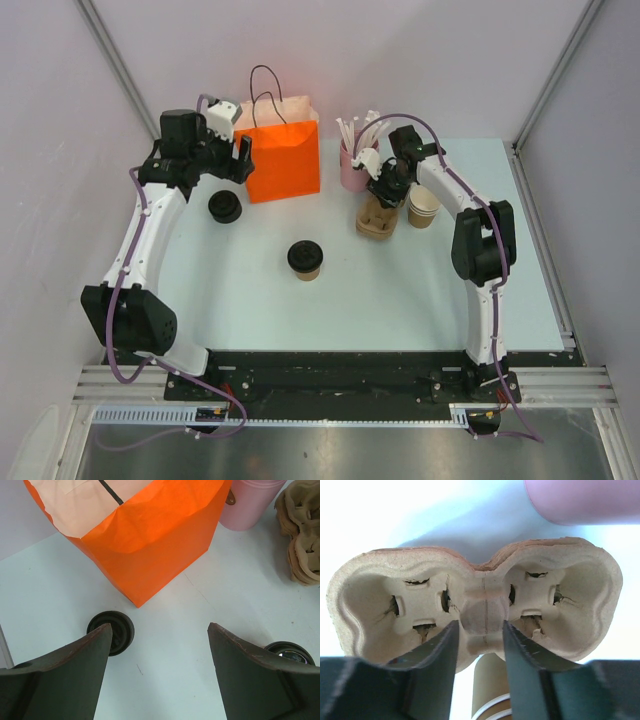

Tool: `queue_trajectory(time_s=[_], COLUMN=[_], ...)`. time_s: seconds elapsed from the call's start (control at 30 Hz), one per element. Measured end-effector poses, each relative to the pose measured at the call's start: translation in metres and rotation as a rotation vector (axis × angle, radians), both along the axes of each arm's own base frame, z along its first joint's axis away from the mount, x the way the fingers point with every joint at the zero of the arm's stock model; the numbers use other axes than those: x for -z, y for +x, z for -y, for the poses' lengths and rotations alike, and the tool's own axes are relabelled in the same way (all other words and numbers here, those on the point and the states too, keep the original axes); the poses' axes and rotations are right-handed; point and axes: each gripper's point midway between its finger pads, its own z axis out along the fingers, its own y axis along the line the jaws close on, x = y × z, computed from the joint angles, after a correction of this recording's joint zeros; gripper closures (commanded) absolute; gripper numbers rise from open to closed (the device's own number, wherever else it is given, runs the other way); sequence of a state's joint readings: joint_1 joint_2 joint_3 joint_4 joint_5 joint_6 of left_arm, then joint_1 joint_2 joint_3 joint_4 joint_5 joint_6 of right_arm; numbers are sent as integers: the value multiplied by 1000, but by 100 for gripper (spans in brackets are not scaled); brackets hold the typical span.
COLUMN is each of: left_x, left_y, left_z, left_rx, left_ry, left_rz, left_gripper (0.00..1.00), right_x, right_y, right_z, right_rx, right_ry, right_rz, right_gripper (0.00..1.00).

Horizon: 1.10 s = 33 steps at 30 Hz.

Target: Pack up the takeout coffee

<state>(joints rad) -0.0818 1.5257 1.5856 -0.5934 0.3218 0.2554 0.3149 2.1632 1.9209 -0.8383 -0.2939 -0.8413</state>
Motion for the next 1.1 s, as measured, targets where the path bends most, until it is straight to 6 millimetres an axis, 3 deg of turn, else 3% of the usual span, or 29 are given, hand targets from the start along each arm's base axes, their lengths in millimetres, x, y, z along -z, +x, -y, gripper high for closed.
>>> queue_trajectory(time_s=[0.13,0.43,0.6,0.67,0.7,0.73,1.1], left_x=[0,1,2,2,2,2,6], left_y=[0,0,0,0,0,0,-1], left_z=[0,0,0,0,0,0,-1], left_rx=[0,2,4,4,4,4,6], left_ry=[0,3,7,7,7,7,11], left_rz=[0,-2,-1,-1,-1,-1,-9], left_gripper=[17,17,17,17,17,17,17], right_x=[0,-6,-6,-5,-5,-5,-3], right_y=[0,8,7,6,6,5,6], right_z=[0,-4,-4,-4,-3,-3,-4], right_rx=[2,5,6,6,6,4,8], right_ry=[2,15,14,15,14,13,16], right_rz=[-2,15,10,8,6,4,-3], right_gripper=[48,78,83,63,47,43,43])
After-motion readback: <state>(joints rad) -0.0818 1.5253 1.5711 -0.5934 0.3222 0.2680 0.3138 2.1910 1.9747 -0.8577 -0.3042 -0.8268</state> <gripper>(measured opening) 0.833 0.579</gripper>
